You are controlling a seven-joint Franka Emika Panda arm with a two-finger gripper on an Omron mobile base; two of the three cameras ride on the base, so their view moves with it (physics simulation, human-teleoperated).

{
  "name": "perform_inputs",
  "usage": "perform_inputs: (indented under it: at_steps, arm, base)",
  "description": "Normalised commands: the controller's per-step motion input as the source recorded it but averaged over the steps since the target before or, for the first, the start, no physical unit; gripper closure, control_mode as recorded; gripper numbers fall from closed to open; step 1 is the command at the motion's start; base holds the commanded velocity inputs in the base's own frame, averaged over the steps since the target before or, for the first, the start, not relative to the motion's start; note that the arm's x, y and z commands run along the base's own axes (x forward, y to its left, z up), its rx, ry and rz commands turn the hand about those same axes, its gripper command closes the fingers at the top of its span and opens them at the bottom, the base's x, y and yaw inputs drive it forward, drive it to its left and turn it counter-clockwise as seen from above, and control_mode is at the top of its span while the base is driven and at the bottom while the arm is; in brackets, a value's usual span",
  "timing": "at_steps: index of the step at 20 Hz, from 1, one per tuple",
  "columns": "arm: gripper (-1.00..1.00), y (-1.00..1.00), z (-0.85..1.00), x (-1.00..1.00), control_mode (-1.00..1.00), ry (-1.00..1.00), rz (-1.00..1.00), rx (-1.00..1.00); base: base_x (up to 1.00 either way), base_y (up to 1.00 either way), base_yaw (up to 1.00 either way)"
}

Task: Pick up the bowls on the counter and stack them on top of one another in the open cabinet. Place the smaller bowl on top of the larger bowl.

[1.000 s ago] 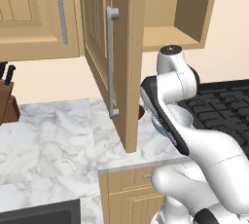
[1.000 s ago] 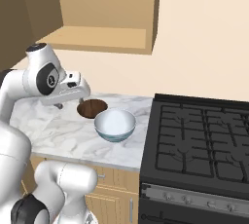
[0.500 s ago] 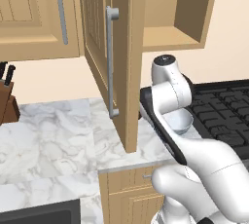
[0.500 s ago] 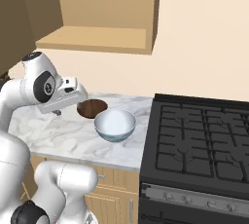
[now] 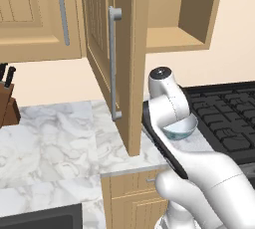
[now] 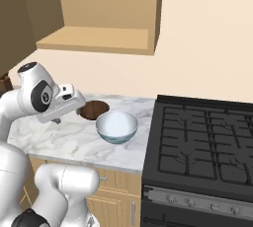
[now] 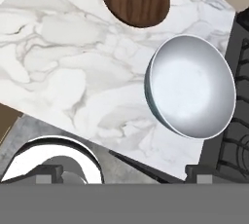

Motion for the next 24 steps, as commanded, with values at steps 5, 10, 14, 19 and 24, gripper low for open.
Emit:
perform_inputs:
  at_steps: [5, 10, 14, 19, 24]
  arm:
    - [-1.00, 0.13, -0.23, 0.07, -1.00, 0.00, 0.03, -0.06]
    - [-1.00, 0.10, -0.14, 0.17, -1.00, 0.00, 0.00, -0.02]
    - [-1.00, 0.02, -0.05, 0.22, -1.00, 0.00, 0.00, 0.00]
    - [-1.00, 0.06, -0.07, 0.22, -1.00, 0.00, 0.00, 0.00]
    - [-1.00, 0.13, -0.11, 0.19, -1.00, 0.00, 0.00, 0.00]
  base:
    - [0.00, 0.00, 0.00]
    - [0.00, 0.00, 0.00]
    - [0.00, 0.00, 0.00]
    - [0.00, 0.00, 0.00]
    - [0.00, 0.00, 0.00]
